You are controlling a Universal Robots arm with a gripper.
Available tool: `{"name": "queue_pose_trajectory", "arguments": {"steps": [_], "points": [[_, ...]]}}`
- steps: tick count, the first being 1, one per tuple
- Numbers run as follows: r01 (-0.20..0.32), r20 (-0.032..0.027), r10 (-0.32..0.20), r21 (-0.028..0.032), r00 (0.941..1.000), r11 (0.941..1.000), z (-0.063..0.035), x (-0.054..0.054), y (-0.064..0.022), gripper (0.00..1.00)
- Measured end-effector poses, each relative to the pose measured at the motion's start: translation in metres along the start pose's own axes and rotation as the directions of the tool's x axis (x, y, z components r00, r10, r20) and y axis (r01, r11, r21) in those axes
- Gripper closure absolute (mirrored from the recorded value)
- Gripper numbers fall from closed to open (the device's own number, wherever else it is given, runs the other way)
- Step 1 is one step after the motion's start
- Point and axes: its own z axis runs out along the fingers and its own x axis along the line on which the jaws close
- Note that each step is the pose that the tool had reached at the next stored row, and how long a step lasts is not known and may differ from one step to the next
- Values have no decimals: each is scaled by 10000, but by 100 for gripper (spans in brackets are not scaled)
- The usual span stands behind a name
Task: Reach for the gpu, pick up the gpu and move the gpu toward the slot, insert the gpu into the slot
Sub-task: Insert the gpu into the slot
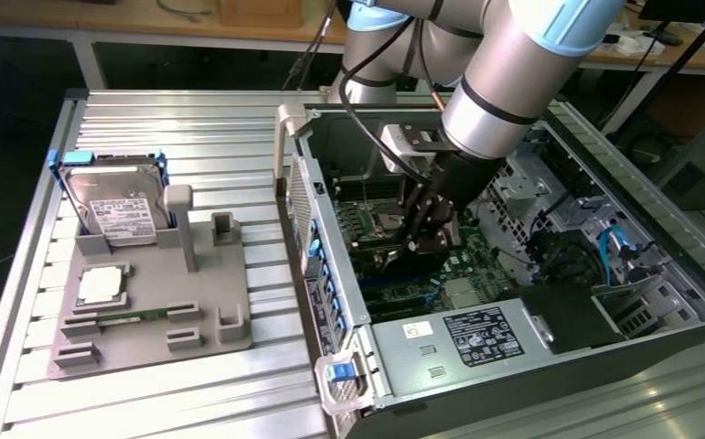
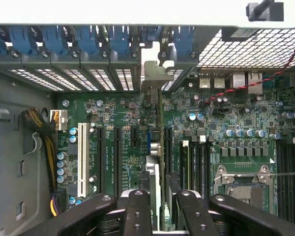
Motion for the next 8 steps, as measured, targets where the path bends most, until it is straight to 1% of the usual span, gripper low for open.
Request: {"name": "queue_pose_trajectory", "arguments": {"steps": [3,5,8], "points": [[0,0,0,0,10000,10000,0,0,0,74],[0,0,0,0,10000,10000,0,0,0,87],[0,0,0,0,10000,10000,0,0,0,89]]}}
